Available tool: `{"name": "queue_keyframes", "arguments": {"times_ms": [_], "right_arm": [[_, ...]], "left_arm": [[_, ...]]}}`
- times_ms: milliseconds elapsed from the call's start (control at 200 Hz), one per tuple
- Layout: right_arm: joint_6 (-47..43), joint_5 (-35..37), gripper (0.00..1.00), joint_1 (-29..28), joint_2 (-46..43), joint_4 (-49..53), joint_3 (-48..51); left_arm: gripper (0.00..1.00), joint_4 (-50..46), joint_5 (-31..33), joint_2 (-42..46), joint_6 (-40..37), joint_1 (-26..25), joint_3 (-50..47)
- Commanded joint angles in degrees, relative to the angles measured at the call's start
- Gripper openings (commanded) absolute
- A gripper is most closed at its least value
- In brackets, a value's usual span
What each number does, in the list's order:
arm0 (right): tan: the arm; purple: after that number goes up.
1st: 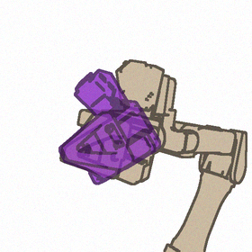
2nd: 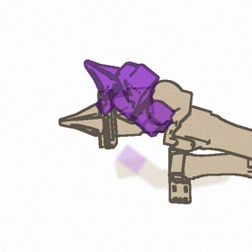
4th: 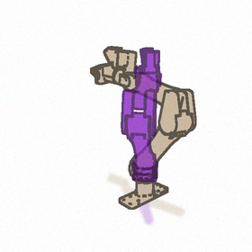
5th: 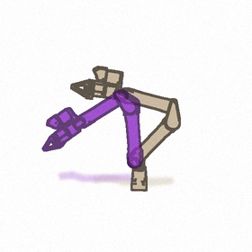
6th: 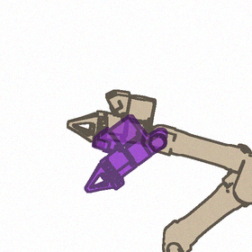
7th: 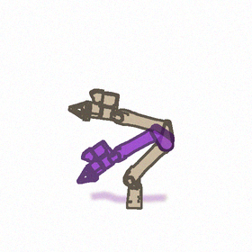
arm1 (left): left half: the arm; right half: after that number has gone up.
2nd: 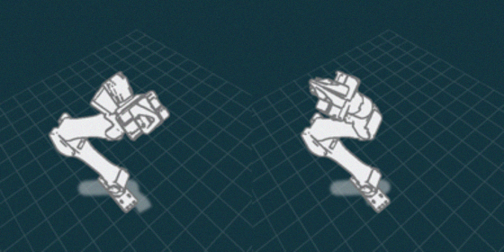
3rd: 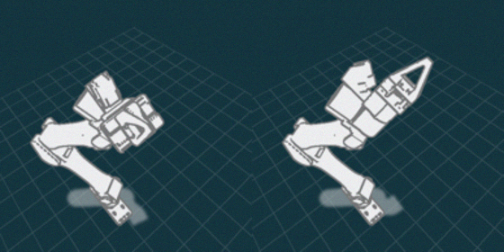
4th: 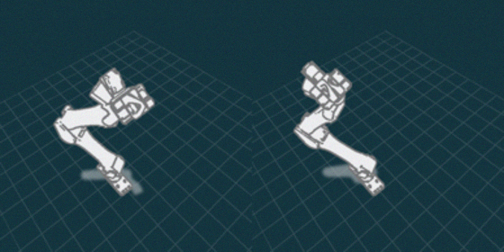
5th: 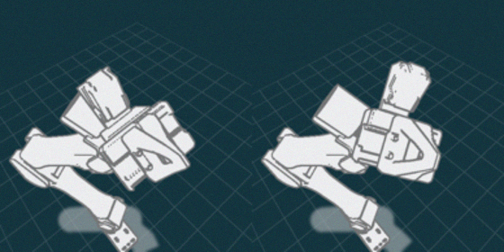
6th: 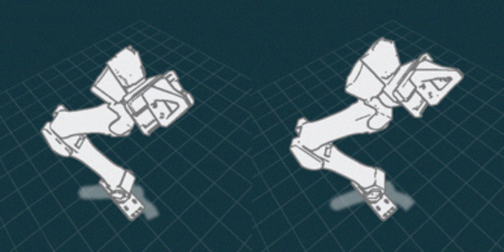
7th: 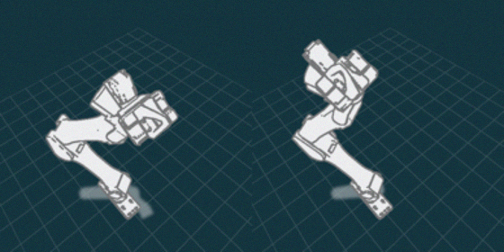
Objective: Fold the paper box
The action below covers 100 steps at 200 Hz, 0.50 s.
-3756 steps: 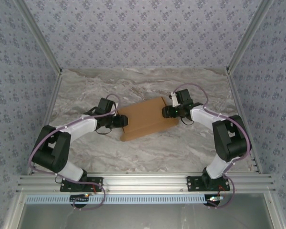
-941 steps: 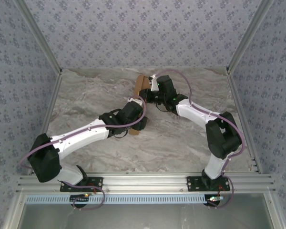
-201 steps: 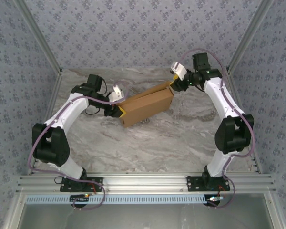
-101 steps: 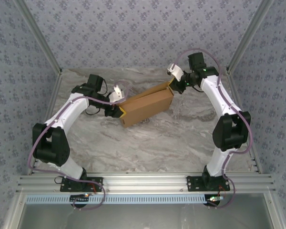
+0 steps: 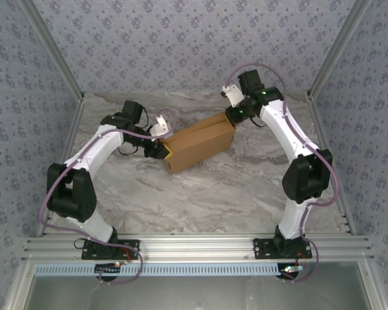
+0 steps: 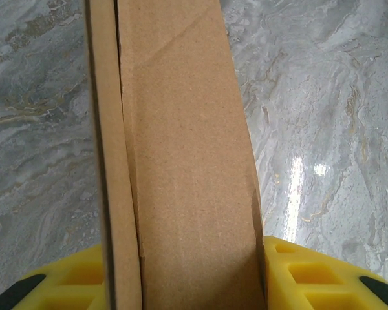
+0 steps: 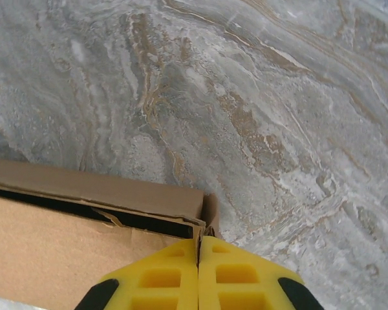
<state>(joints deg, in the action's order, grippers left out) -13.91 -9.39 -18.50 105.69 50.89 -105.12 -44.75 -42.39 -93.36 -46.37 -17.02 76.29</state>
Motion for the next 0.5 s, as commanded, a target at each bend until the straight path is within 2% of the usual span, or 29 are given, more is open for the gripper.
{"name": "queue_keyframes", "arguments": {"times_ms": [0, 210, 495], "right_arm": [[8.15, 1.65, 0.06, -0.49, -0.65, 1.20, 0.77], [11.93, 2.05, 0.04, -0.56, -2.73, -2.91, 5.81], [10.04, 3.24, 0.03, -0.33, -5.61, -9.75, 14.26]], "left_arm": [[0.37, 2.47, 0.53, -0.55, 3.11, -0.04, 2.28], [0.36, 3.53, 1.76, -1.12, 4.62, 0.06, 2.22], [0.37, 3.62, 1.63, -1.32, 4.02, 0.70, 2.02]]}}
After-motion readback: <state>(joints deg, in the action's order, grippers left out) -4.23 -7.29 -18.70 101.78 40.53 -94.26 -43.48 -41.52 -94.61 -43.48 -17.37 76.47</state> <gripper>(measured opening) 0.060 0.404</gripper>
